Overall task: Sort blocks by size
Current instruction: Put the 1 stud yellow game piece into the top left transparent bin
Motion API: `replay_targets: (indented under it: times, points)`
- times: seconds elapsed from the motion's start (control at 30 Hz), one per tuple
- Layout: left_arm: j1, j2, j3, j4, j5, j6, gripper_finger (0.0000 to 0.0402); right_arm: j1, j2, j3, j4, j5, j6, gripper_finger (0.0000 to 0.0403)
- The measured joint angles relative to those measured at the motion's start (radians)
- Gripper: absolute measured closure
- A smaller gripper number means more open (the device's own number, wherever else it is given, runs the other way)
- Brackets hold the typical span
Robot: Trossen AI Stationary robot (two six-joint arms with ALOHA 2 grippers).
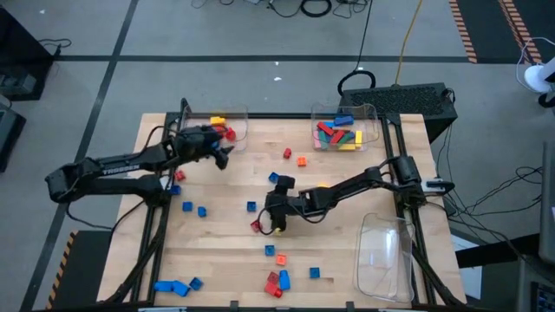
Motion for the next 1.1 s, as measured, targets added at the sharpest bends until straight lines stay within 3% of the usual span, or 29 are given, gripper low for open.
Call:
replay_targets:
  times: [0.17,0.37,0.6,0.9,1.1]
  points:
    - [-0.151,-0.049,0.001,0.0,0.018,0.053,0.011,0.02,-0.086,0.0,-0.165,-0.076,-0.011,0.0156]
    - [-0.316,-0.046,0.002,0.052,-0.002,0.079,0.011,0.027,-0.203,0.001,-0.524,0.049,0.081,0.0156]
    - [-0.423,-0.046,0.002,0.133,-0.048,0.08,0.011,-0.002,-0.303,0.0,-0.948,0.044,0.141,0.0156]
    - [-0.491,-0.036,0.002,0.143,-0.05,0.186,0.011,-0.063,-0.387,-0.121,-0.977,-0.086,0.071,0.0156]
    - [-0.496,0.025,0.002,0.189,-0.05,0.281,0.011,-0.116,-0.389,-0.234,-0.904,-0.14,0.054,0.0156]
